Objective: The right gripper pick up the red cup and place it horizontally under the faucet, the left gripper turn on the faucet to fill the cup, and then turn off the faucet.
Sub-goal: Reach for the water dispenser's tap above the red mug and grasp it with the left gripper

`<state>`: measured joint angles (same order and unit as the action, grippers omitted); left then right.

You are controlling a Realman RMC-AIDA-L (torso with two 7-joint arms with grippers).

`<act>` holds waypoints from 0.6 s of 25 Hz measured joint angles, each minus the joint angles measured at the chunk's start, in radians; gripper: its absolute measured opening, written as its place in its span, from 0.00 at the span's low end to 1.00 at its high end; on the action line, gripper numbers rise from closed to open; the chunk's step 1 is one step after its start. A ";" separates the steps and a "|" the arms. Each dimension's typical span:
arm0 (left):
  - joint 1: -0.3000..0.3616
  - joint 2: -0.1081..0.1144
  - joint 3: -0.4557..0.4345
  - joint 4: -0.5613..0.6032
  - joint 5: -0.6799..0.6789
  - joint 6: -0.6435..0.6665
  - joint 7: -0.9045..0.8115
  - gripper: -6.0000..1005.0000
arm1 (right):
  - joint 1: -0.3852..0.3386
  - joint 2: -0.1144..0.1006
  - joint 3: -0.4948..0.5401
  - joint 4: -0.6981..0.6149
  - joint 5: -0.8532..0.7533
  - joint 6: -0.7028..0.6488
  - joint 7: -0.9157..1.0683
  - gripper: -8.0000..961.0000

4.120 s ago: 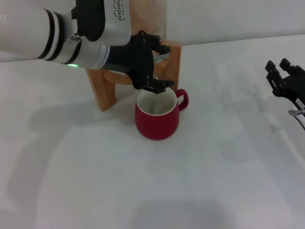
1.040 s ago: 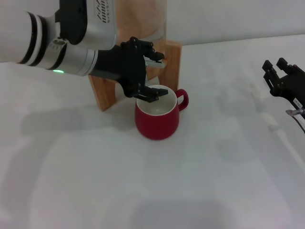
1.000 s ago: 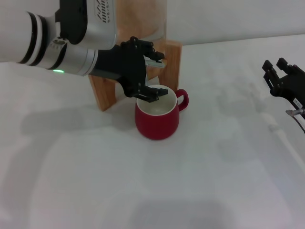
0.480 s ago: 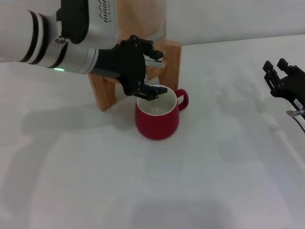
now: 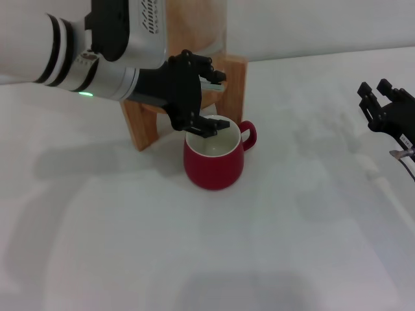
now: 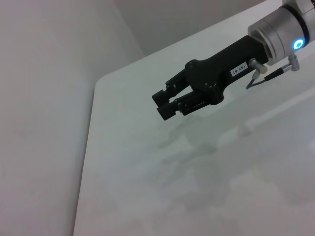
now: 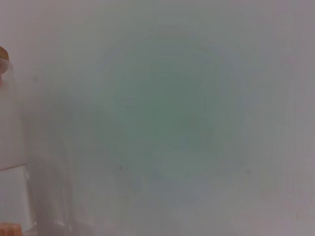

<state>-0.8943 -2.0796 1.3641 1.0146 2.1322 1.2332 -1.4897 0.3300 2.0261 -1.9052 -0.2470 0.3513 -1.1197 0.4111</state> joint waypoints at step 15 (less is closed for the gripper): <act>-0.022 -0.002 0.006 -0.024 -0.005 -0.006 0.014 0.78 | 0.001 -0.001 0.000 0.000 0.002 0.000 0.000 0.40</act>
<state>-0.9164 -2.0817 1.3696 0.9909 2.1272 1.2271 -1.4760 0.3311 2.0255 -1.9052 -0.2470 0.3532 -1.1199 0.4111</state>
